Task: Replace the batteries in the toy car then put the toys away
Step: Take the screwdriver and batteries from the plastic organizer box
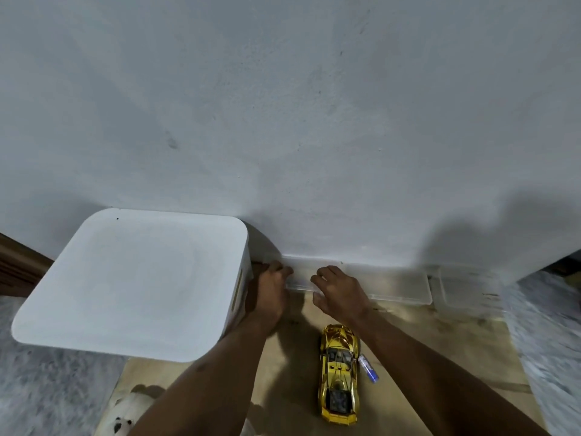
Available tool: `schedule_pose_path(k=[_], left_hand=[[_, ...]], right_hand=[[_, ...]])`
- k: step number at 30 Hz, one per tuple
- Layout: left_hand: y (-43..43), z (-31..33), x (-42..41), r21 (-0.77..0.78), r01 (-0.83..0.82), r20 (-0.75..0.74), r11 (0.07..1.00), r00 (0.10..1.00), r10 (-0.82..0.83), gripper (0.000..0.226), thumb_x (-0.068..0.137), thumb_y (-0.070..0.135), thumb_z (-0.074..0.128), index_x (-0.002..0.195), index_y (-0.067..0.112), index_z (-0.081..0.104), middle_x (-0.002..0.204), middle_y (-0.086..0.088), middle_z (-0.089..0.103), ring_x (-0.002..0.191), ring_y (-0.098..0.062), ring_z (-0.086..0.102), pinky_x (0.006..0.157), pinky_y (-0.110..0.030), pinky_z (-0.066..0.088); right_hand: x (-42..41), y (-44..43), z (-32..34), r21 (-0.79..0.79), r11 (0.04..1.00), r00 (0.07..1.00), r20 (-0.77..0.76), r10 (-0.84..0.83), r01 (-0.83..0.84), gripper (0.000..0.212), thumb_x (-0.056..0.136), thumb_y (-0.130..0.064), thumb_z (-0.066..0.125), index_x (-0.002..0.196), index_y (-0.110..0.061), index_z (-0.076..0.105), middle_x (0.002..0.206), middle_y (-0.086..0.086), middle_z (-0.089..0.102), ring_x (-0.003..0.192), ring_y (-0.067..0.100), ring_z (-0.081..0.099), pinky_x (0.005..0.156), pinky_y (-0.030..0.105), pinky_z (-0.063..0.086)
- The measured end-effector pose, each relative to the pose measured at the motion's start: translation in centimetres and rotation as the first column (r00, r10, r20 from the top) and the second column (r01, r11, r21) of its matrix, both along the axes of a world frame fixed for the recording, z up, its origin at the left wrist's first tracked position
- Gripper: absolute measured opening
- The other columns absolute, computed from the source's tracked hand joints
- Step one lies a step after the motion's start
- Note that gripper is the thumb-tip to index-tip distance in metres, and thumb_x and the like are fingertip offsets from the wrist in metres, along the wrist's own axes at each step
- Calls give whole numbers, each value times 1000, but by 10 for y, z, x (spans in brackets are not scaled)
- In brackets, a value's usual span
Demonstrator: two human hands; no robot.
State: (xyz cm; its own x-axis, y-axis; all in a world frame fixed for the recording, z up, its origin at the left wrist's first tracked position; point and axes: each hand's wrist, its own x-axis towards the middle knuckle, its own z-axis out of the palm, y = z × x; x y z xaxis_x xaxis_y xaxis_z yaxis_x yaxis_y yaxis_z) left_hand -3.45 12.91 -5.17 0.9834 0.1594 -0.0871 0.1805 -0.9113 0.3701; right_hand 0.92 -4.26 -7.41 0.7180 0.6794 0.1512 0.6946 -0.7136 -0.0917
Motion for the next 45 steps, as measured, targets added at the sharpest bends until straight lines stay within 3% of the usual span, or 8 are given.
schedule_pose_path(k=[11, 16, 23, 25, 28, 34, 40, 45], left_hand=[[0, 24, 3, 32, 12, -48, 999, 999, -11, 57, 88, -4, 63, 140, 18, 53, 143, -6, 52, 131, -23, 49, 108, -33, 45], [0, 42, 9, 33, -54, -36, 998, 998, 55, 40, 88, 5, 68, 127, 16, 65, 127, -8, 65, 116, -24, 62, 101, -31, 50], [5, 61, 19, -12, -113, -57, 994, 992, 112, 31, 90, 14, 67, 121, 19, 67, 118, -7, 68, 105, -25, 66, 91, -35, 57], [6, 62, 25, -75, -150, -54, 986, 988, 147, 32, 88, 13, 67, 119, 19, 68, 118, -5, 68, 104, -25, 66, 89, -33, 57], [8, 64, 33, -113, -166, -42, 980, 986, 162, 31, 87, 13, 66, 118, 18, 70, 118, -6, 69, 104, -25, 66, 88, -30, 55], [10, 59, 41, -128, -186, -50, 974, 982, 181, 28, 86, 11, 67, 114, 18, 72, 110, -5, 73, 98, -24, 69, 86, -33, 59], [13, 56, 42, -123, -159, -47, 979, 987, 155, 28, 84, 12, 68, 111, 17, 73, 107, -6, 73, 96, -24, 69, 86, -32, 58], [13, 55, 42, -97, -152, -37, 984, 988, 149, 25, 88, 12, 67, 112, 16, 73, 107, -6, 73, 95, -25, 70, 86, -35, 59]], right_hand=[[-1, 3, 2, -13, 999, 997, 59, -40, 40, 51, 63, -30, 82, 109, -21, 63, 105, 2, 66, 96, 23, 62, 83, 38, 53], [3, -7, 14, -3, 994, 994, 28, -105, 105, 71, 60, -46, 88, 121, -26, 55, 119, 2, 62, 110, 25, 59, 87, 43, 51], [-16, -19, 20, 414, 907, 995, 35, -98, 75, 12, 81, -27, 60, 91, -21, 63, 88, -4, 63, 79, 15, 59, 66, 30, 50], [-20, -15, 19, 363, 927, 994, -85, -67, 94, 16, 84, -26, 59, 96, -22, 68, 91, -6, 67, 72, 13, 64, 59, 25, 52], [-11, -1, 21, 186, 965, 955, -268, -129, 183, 26, 91, -24, 57, 112, -24, 72, 109, -6, 72, 85, 18, 70, 74, 31, 56], [21, 35, 19, -4, 973, 863, -460, -207, 231, 34, 87, -14, 63, 118, -25, 72, 114, 4, 73, 100, 24, 68, 87, 32, 55], [34, 44, 10, -98, 976, 858, -464, -219, 197, 26, 83, -15, 65, 105, -25, 75, 100, 1, 75, 90, 22, 68, 81, 33, 58], [28, 39, 14, -52, 979, 875, -441, -199, 196, 24, 91, -14, 60, 110, -23, 71, 107, 3, 73, 94, 22, 66, 80, 31, 55]])
